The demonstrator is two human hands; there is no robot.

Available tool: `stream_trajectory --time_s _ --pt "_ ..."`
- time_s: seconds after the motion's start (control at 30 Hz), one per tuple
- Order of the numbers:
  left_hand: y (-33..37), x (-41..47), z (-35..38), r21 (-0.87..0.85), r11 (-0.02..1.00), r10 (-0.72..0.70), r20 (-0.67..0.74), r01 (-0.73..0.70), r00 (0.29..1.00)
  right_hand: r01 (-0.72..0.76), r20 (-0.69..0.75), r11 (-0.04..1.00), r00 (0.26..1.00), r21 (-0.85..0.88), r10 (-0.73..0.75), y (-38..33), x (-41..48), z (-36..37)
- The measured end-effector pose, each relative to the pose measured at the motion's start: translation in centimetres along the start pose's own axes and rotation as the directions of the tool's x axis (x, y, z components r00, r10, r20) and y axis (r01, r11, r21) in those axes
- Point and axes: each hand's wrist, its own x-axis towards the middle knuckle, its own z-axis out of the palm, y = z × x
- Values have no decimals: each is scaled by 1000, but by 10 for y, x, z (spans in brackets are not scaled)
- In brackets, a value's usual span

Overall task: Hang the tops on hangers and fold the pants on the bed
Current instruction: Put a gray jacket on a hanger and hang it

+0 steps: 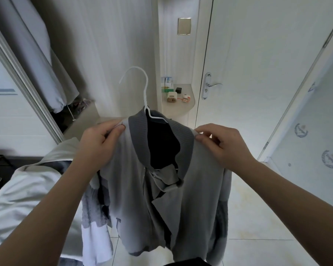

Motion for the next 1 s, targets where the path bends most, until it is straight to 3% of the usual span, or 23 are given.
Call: stream_trajectory --time_s 0.27,0.4,0.53,0.67,0.73,0.8,0.87,0.93,1.0 --pt "1 -11 13 -30 999 -7 63 9 998 101 -65 969 991 -224 -118 -10 -10 14" --pt "0 -13 8 20 1000 21 105 -23 994 87 -58 982 994 -170 -98 -16 -12 12" --pt "4 -17 -2 22 998 52 144 -55 988 -30 -58 997 998 -64 26 -23 -9 6" --pt "17 -17 -4 80 983 137 279 -165 950 -80 -144 997 986 16 82 -30 15 -13" --pt "26 -13 -3 28 979 182 308 -200 934 -153 -168 986 973 61 161 -32 41 -20" --pt "31 -8 -6 -54 988 155 216 -147 964 -317 26 948 948 9 316 -30 69 -24" --pt "30 -1 -12 -79 992 108 110 -99 988 -417 327 908 861 20 389 -33 79 -24" --pt "27 4 -17 -88 992 95 101 -87 990 -457 488 872 809 173 327 -41 72 -23" --pt "25 5 -19 -117 991 83 113 -70 990 -398 504 873 836 283 217 -50 59 -19"
